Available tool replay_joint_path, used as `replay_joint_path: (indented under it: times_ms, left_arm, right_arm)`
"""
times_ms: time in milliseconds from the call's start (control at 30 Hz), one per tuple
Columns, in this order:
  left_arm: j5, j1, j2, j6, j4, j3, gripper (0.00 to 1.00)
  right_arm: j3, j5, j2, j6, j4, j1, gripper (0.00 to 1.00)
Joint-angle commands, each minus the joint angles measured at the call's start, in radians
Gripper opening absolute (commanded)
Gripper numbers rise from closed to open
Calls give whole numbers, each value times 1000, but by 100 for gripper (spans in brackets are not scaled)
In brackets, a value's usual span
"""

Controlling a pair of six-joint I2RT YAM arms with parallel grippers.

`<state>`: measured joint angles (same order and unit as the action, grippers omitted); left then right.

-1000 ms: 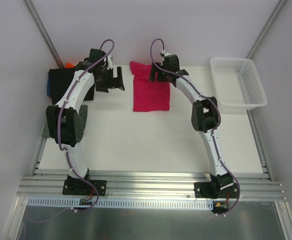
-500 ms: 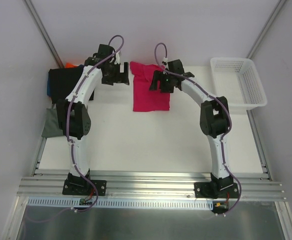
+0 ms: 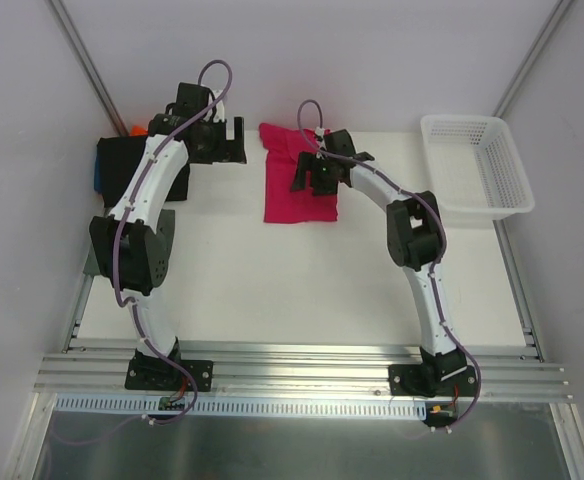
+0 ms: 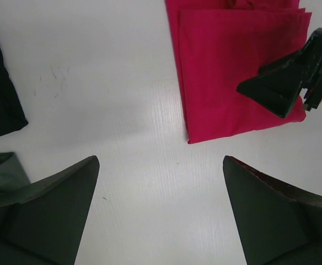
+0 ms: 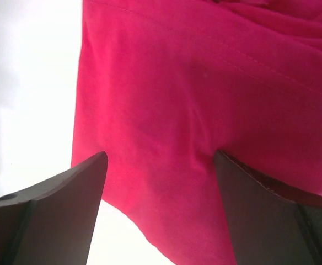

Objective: Fold and stack the t-shirts
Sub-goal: Fold the tshirt

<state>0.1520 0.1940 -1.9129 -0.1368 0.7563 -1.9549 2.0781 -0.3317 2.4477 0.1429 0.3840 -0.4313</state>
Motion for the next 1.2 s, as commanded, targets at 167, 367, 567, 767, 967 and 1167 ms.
replay_joint_path:
  times_ms: [167, 367, 567, 767, 967, 1167]
  left_arm:
    - [-8, -25, 34, 5, 5, -38, 97]
    - [73, -34, 52, -17, 29, 40, 97]
    - [225, -50, 117, -109, 55, 278, 94]
    - [282, -50, 163, -150, 43, 448, 94]
    - [343, -47, 114, -167, 41, 438, 91]
    - [392, -42, 92, -179, 20, 498, 87]
  right_arm:
    - [-337, -92, -174, 70, 59, -32, 83]
    - [-443, -84, -254, 46, 92, -18, 84]
    - [-487, -82, -300, 18, 122, -21, 84]
    - [-550, -70, -369, -2, 131, 0, 84]
    - [-440, -33, -424, -58, 190, 19, 83]
    - [-542, 56, -608, -85, 257, 26, 82]
